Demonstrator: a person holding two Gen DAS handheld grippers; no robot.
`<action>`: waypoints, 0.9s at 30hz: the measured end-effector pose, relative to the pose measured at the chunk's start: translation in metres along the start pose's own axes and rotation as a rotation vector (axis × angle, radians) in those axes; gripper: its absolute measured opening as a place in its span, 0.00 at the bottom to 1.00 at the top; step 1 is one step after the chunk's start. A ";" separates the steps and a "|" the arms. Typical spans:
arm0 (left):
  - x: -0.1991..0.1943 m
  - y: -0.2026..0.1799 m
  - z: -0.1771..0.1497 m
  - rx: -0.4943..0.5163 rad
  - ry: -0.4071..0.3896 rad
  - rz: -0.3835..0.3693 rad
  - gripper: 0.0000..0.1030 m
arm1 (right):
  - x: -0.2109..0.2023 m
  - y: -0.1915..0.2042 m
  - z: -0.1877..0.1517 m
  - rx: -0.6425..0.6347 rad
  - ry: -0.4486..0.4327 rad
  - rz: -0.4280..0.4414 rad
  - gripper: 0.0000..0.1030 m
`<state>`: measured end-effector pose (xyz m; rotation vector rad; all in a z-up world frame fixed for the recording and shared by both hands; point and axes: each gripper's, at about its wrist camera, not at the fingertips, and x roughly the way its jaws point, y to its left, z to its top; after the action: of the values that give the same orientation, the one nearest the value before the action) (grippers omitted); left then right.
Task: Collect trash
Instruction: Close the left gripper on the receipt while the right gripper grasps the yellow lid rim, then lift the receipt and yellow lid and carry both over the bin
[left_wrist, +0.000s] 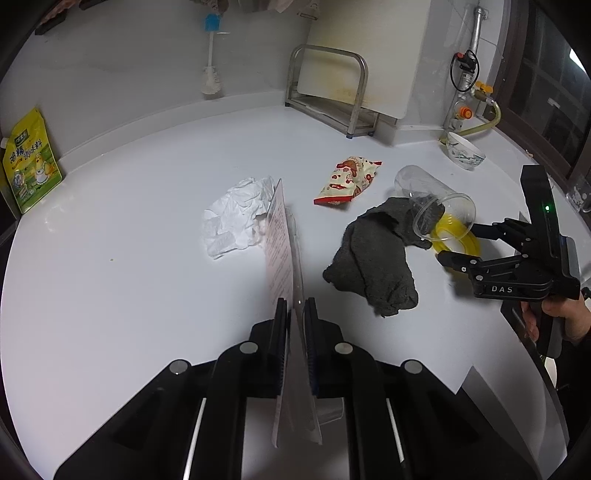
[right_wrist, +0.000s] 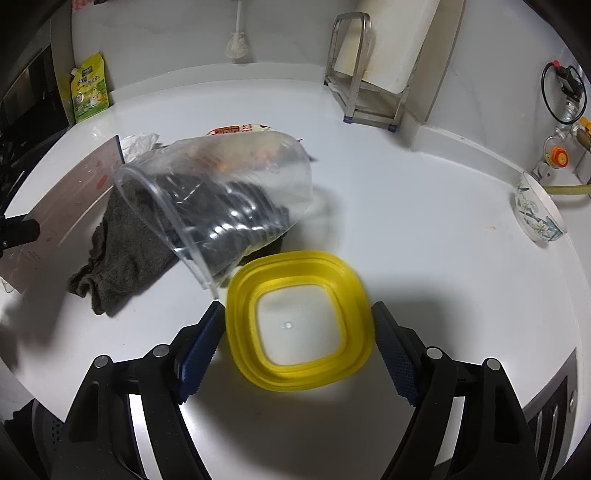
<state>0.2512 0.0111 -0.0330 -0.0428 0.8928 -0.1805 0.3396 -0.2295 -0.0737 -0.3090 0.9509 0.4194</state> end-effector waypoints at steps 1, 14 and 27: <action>-0.001 0.000 0.000 -0.001 -0.001 -0.004 0.10 | -0.001 0.000 -0.001 0.001 0.000 0.001 0.68; -0.031 -0.002 -0.001 0.006 -0.049 -0.041 0.09 | -0.033 -0.008 -0.029 0.136 -0.038 -0.039 0.67; -0.073 -0.022 -0.033 0.049 -0.080 -0.053 0.09 | -0.099 0.024 -0.076 0.249 -0.110 -0.070 0.67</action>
<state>0.1780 0.0035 0.0049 -0.0276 0.8073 -0.2484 0.2230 -0.2619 -0.0345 -0.0914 0.8715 0.2482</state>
